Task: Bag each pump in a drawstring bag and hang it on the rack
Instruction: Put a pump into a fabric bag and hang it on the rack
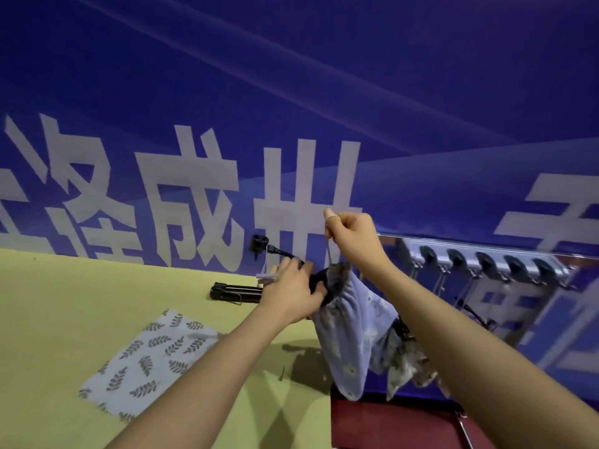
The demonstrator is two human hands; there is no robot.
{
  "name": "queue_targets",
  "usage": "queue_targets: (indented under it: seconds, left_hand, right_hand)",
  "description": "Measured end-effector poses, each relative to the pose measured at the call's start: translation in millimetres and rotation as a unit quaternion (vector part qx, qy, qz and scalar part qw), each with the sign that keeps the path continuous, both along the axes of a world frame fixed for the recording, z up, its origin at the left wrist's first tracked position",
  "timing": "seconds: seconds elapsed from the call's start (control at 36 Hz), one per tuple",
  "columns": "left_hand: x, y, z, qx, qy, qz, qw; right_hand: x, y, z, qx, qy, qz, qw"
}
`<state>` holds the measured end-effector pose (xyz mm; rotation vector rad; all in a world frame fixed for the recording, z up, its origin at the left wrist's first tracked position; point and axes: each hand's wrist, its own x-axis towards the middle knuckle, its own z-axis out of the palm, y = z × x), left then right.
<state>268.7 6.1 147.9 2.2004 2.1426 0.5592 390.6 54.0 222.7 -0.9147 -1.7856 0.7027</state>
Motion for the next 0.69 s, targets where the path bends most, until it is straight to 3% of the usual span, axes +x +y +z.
queue_targets:
  seconds: [0.17, 0.28, 0.42, 0.5, 0.58, 0.69]
  left_hand:
    - [54, -5, 12, 0.024, -0.045, -0.032, 0.998]
    - [89, -2, 22, 0.023, -0.053, -0.047, 0.997]
    - [123, 4, 11, -0.074, -0.070, -0.015, 0.995]
    - [135, 4, 1, -0.074, -0.045, -0.012, 0.996]
    - [138, 10, -6, -0.083, -0.083, -0.027, 0.993]
    - [137, 18, -16, -0.122, -0.001, -0.025, 0.992]
  right_hand:
    - [43, -2, -10, 0.102, -0.107, -0.039, 0.988]
    - [64, -9, -15, 0.110, -0.117, -0.030, 0.986]
    - [84, -16, -13, 0.074, -0.088, 0.002, 0.993]
    - [93, -20, -10, 0.059, -0.041, 0.006, 0.997]
    - [102, -22, -11, 0.055, 0.002, -0.033, 0.998]
    - [110, -18, -17, 0.014, 0.072, -0.092, 0.993]
